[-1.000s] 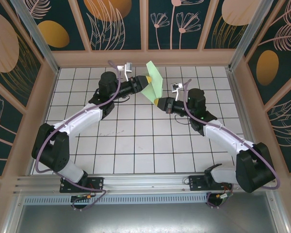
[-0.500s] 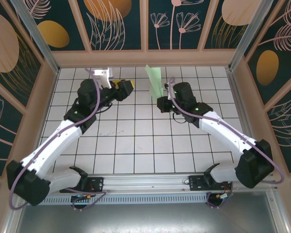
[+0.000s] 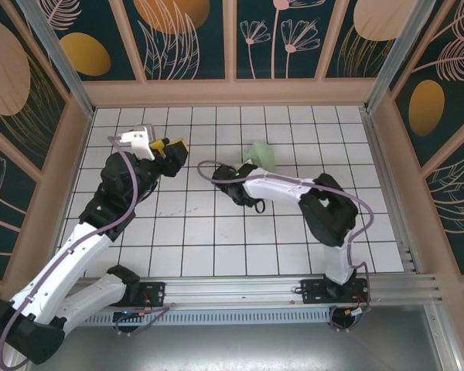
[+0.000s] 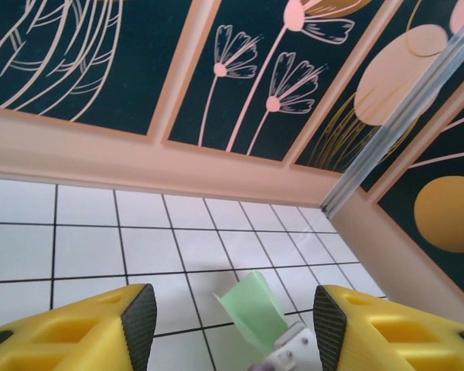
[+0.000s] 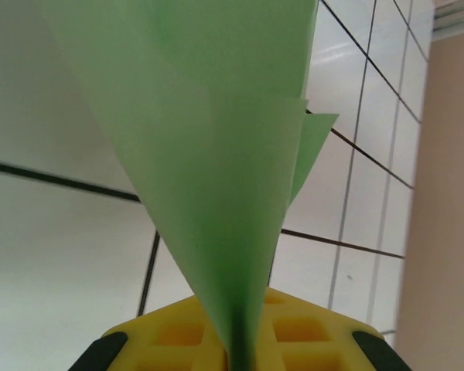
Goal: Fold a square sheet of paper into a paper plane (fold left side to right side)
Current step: Turn over the paper at the center of the table, then pick up the paper from the center of the table.
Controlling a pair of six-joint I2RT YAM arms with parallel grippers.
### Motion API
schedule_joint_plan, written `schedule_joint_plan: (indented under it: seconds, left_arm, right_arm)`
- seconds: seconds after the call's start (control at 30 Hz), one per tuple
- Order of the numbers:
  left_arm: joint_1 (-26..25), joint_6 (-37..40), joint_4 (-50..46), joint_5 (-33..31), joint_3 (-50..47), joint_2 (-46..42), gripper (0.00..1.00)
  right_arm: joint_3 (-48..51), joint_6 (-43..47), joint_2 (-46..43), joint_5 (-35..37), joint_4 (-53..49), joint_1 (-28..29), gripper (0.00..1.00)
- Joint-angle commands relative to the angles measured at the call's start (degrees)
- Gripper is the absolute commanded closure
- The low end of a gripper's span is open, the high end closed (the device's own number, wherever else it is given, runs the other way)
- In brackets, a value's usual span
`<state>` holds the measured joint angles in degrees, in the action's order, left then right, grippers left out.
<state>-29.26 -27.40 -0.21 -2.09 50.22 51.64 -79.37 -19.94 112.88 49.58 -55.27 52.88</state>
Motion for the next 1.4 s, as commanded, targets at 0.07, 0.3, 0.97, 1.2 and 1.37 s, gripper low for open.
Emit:
schedule_joint_plan:
  seconds: [0.07,0.3,0.97,1.2,1.37]
  left_arm:
    - [0.03,0.38,-0.5,-1.9,-1.03,-0.75,0.41]
    - [-0.01,-1.56,-0.17,-0.4,-1.67,0.45,0.41]
    - [-7.9,-23.33,17.35,24.41,-0.1,35.94,0.35]
    - [-12.84,-31.04,22.21,24.56,2.52,47.02,0.32]
    - [-14.38,-33.83,22.27,25.04,5.15,53.72,0.29]
  right_arm:
    - [0.72,2.79,3.81,2.25,-2.86,3.68,0.81]
    - [5.7,9.37,-2.15,-22.13,7.35,5.8,0.45]
    - [36.51,-4.9,-50.58,-52.68,41.72,-23.99,0.05]
    - [38.31,-5.15,-50.38,-53.32,42.26,-30.48,0.05]
    - [39.62,-4.53,-51.21,-54.27,42.32,-32.39,0.05]
